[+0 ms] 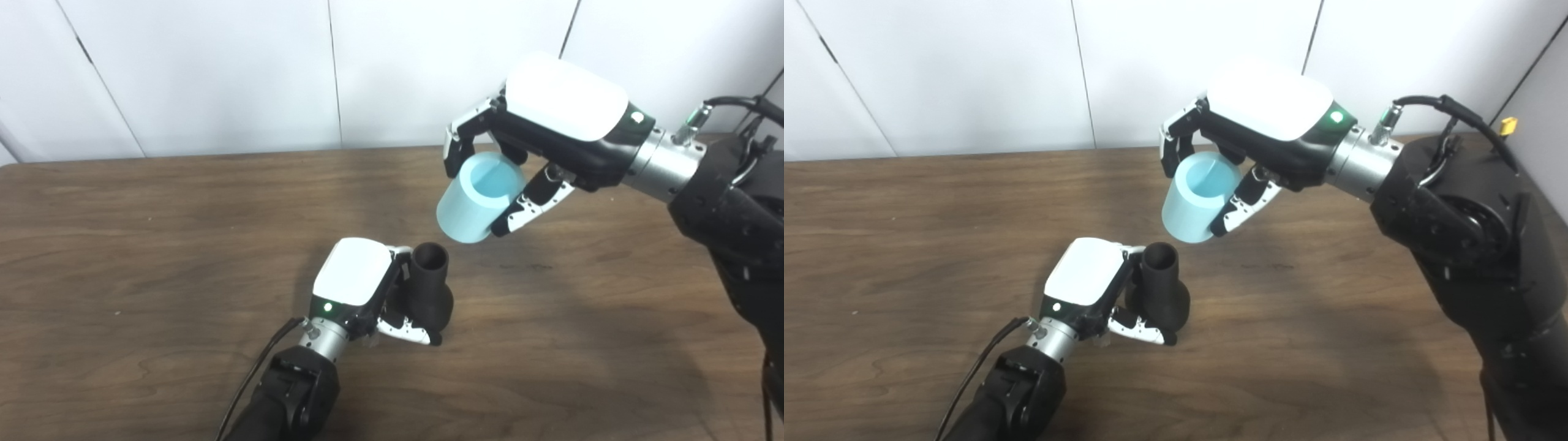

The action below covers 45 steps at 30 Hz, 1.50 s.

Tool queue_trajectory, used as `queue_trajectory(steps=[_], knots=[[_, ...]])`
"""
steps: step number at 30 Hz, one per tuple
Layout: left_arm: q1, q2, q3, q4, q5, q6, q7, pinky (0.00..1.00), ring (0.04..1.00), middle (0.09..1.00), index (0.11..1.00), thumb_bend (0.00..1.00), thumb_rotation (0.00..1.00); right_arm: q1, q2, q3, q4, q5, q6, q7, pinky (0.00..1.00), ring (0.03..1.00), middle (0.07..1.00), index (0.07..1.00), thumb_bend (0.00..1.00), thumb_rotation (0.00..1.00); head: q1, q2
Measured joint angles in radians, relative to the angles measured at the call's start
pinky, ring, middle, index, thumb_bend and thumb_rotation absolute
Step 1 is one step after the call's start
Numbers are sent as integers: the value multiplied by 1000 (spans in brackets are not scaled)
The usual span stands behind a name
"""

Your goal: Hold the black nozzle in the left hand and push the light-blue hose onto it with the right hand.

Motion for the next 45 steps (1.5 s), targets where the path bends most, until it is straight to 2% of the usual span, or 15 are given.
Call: queue_trajectory(steps=[2, 14, 18, 20, 22, 27, 28, 29, 30, 32, 34, 40, 42, 45], knots=[[-1, 0, 0, -1, 0, 1, -6, 473, 562, 493, 482, 524, 0, 0, 0, 0, 0, 6, 0, 2, 114, 186, 470, 481, 531, 0, -3, 3], [-5, 3, -1, -1, 0, 1, -8, 469, 557, 496, 482, 524, 0, -1, 1, -3, -5, 47, 23, 8, 86, 135, 469, 481, 532, 0, -5, 9], [-5, 3, -1, -1, 0, 1, -8, 472, 560, 498, 481, 524, 0, -5, 1, -1, -16, 51, 59, 20, 118, 190, 469, 481, 531, 0, -5, 9], [-5, 3, -1, -1, 1, 1, -9, 475, 563, 499, 481, 524, 0, -6, 1, 5, -22, 50, 82, 29, 155, 242, 415, 500, 524, 0, -5, 12], [-5, 3, -1, -1, 1, 1, -9, 473, 560, 498, 481, 524, 0, -7, 3, 11, -22, 46, 88, 31, 184, 279, 406, 508, 523, 0, -3, 15], [-5, 2, -1, -2, 1, 1, -10, 480, 565, 501, 480, 523, 0, -7, 17, 17, -12, 45, 72, 30, 225, 302, 414, 512, 524, 0, -3, 20], [-5, 2, -1, -2, 1, 1, -11, 479, 564, 500, 480, 523, 0, -6, 17, 17, -3, 41, 59, 27, 217, 272, 408, 509, 524, 0, -3, 20], [-5, 2, -1, -2, 1, 2, -11, 476, 564, 500, 480, 523, 0, -6, 18, 18, 5, 33, 46, 21, 179, 218, 444, 491, 529, 0, -5, 21], [-5, 2, -1, -3, 1, 2, -11, 474, 563, 501, 480, 523, 0, -5, 19, 17, 9, 21, 39, 10, 178, 210, 457, 485, 531, 0, -5, 21], [-5, 2, -1, -3, 1, 2, -12, 473, 562, 502, 480, 523, 0, -1, 23, 17, 9, 12, 44, 7, 215, 252, 412, 500, 526, 0, -5, 23], [-5, 2, -1, -3, 1, 2, -12, 471, 561, 504, 479, 523, 0, 2, 25, 21, 8, 9, 58, 12, 227, 264, 407, 505, 525, 0, -6, 26], [-5, 2, -1, -4, 1, 2, -13, 469, 557, 499, 480, 523, 0, 6, 46, 36, 8, 3, 80, 17, 258, 308, 436, 508, 527, 0, -5, 29], [-5, 2, -1, -5, 1, 2, -15, 466, 557, 496, 482, 524, 0, 7, 51, 40, 8, 5, 81, 17, 288, 349, 479, 526, 515, 0, -5, 31], [-5, 2, -1, -7, 1, 4, -21, 465, 557, 494, 482, 524, 0, 7, 51, 48, 7, 10, 99, 33, 300, 354, 476, 533, 512, 0, -5, 34]])
